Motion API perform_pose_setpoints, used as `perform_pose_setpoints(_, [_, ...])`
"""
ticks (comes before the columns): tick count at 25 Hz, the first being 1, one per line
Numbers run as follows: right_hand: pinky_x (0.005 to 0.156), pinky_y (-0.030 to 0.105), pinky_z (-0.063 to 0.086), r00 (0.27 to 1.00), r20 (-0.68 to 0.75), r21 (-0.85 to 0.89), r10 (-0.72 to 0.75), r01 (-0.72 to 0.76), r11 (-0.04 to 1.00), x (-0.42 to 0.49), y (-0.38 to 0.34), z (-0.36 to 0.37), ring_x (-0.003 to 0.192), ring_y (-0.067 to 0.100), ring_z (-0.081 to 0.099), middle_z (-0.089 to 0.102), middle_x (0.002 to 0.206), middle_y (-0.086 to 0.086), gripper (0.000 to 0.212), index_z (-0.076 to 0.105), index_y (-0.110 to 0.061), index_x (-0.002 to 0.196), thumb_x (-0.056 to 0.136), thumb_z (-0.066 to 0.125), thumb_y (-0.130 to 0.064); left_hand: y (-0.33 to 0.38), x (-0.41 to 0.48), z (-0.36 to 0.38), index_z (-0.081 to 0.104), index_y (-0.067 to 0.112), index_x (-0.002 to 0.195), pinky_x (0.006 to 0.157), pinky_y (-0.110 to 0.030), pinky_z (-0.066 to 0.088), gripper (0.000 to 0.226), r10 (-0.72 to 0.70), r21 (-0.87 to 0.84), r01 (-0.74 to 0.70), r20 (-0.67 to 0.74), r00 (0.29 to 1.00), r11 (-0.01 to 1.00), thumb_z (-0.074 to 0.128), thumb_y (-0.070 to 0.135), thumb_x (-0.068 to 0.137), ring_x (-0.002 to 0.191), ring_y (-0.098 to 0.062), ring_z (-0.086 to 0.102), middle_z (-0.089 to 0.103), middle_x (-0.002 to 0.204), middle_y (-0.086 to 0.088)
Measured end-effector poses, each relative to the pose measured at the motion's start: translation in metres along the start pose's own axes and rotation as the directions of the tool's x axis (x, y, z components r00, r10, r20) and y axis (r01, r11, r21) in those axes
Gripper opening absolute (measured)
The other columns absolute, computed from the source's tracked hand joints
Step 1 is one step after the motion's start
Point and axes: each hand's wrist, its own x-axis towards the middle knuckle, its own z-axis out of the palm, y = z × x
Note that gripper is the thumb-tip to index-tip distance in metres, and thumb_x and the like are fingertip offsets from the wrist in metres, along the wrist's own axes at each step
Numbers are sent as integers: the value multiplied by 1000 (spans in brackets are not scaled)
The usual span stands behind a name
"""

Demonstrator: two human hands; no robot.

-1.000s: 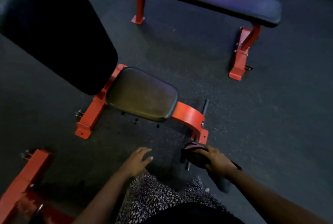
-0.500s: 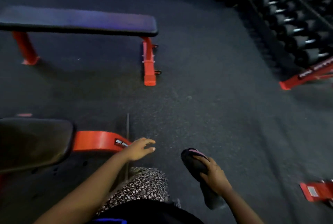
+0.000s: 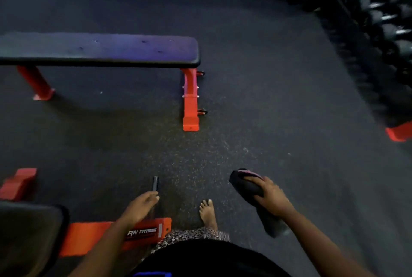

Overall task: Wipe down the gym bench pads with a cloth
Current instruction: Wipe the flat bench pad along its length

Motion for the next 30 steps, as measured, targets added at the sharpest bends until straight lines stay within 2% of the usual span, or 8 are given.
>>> perform_pose_setpoints(4, [99,32,37,953,84,-102,-290,298,949,131,-67,-59,118,25,48,47,131,6,62,41,-38,136,81,59,-17,27,28,-59,59,17,122,98,-28,36,31,-113,-183,74,-214,970,980,54,27,93,118,-20,52,59,128,-8])
perform_pose_setpoints(7, [100,29,34,889,106,-86,-445,454,887,197,-122,-83,120,23,47,46,134,4,60,43,-35,135,81,60,-15,51,42,-85,58,16,121,92,-24,35,30,-164,-363,33,-335,928,931,54,24,93,113,-15,51,58,125,-6])
perform_pose_setpoints(11, [98,25,34,783,205,-63,-587,609,791,294,-170,-99,121,18,46,47,135,1,59,46,-35,133,81,61,-14,76,75,-108,54,18,126,98,-30,36,33,-313,-585,12,-415,854,811,50,27,95,123,-22,48,53,134,-8])
perform_pose_setpoints(14, [96,26,35,745,283,-118,-604,652,749,356,-186,-113,118,24,50,50,130,6,60,47,-32,133,79,62,-11,102,99,-121,52,19,127,103,-38,35,35,-439,-734,23,-380,814,679,48,33,95,125,-25,46,49,137,-8])
perform_pose_setpoints(20, [94,22,34,691,451,-199,-564,694,692,484,-226,-149,119,20,49,49,131,0,61,45,-33,134,79,62,-12,146,169,-172,48,14,131,95,-28,33,38,-551,-838,-66,-414,725,542,50,26,95,126,-25,44,49,135,-10])
perform_pose_setpoints(23, [92,20,33,657,487,-229,-576,732,642,533,-272,-144,116,18,49,48,125,-5,61,45,-33,134,79,61,-12,142,203,-202,52,17,128,99,-32,35,35,-552,-823,-50,-423,719,565,51,27,94,124,-25,47,53,131,-8])
perform_pose_setpoints(27, [102,32,38,543,572,-198,-615,819,538,604,-368,-107,120,18,47,45,133,-1,61,37,-46,134,82,58,-23,116,258,-273,55,11,124,93,-26,37,31,-504,-792,-68,-449,738,606,52,20,94,119,-24,51,56,128,-7])
perform_pose_setpoints(30, [99,25,35,498,582,-171,-643,848,502,637,-466,-81,117,10,42,40,135,-3,55,37,-38,137,88,56,-21,78,287,-338,54,4,125,88,-21,34,33,-535,-819,-63,-429,728,570,50,15,94,119,-25,51,56,126,-12])
